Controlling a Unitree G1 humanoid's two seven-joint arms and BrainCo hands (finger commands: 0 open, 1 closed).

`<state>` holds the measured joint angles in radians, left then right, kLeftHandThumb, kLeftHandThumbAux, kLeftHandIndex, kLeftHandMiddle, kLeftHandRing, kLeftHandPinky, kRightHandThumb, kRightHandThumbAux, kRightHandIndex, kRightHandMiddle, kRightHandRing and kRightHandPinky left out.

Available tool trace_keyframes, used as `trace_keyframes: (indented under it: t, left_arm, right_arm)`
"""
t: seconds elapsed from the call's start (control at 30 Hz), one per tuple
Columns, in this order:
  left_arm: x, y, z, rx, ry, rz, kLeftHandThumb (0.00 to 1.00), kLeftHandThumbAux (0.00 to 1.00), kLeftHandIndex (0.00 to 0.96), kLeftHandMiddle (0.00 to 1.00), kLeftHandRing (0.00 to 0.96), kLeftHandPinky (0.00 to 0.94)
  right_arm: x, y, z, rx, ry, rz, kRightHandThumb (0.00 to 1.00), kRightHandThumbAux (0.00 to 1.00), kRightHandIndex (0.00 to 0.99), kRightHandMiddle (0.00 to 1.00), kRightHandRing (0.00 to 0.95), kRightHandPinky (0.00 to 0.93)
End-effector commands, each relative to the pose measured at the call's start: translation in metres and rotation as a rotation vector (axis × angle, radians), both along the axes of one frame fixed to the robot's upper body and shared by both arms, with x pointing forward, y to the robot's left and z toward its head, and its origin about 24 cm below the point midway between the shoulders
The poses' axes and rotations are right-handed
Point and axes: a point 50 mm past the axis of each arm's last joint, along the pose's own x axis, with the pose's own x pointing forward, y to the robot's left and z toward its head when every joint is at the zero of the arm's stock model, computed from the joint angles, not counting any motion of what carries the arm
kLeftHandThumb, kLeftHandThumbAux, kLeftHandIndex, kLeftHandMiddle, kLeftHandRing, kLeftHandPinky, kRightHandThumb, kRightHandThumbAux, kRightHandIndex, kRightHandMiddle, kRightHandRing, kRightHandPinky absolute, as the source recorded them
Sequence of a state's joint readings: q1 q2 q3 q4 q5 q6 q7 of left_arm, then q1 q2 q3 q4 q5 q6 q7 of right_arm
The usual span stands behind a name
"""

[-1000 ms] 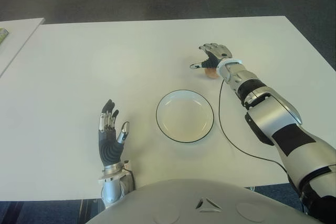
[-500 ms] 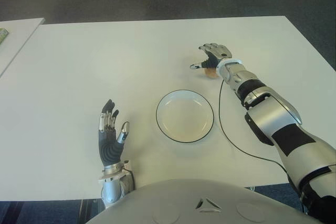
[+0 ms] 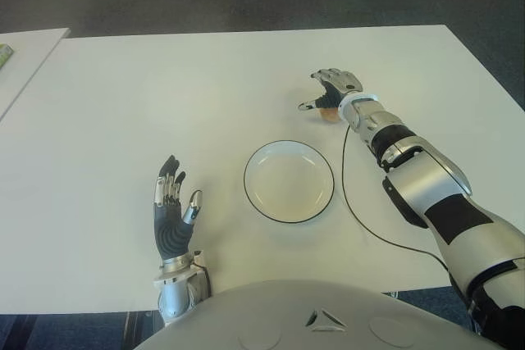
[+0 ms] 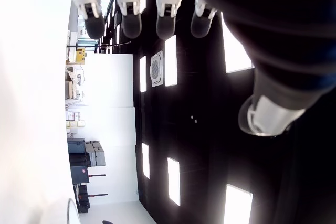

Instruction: Put the apples into the plate.

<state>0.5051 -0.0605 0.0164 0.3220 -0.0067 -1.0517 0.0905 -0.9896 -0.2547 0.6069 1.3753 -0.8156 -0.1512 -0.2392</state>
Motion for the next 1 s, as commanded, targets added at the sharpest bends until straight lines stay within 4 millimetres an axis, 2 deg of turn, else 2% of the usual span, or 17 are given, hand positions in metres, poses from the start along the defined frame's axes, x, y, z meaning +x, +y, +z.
trace_keyframes:
  t: [0.03,0.67,1.0]
  left_arm:
    - [0.011,-0.001,-0.038,-0.028,0.25,-0.032,0.16,0.583,0.058,0.029,0.019,0.016]
    - [0.009,0.002,-0.038,-0.048,0.269,-0.007,0.153,0.589,0.071,0.048,0.031,0.004]
    - [0.008,0.002,-0.038,-0.062,0.266,-0.009,0.157,0.594,0.076,0.053,0.032,0.001]
  right_arm:
    - [-0.007,-0.004,-0.012,0.028,0.026,-0.013,0.143,0.326,0.0,0.0,0.0,0.0]
    - [-0.012,-0.013,-0.021,0.045,0.026,-0.045,0.153,0.339,0.0,0.0,0.0,0.0]
    - [-0.021,-0.012,-0.035,0.057,0.062,-0.053,0.141,0.335,0.0,0.0,0.0,0.0]
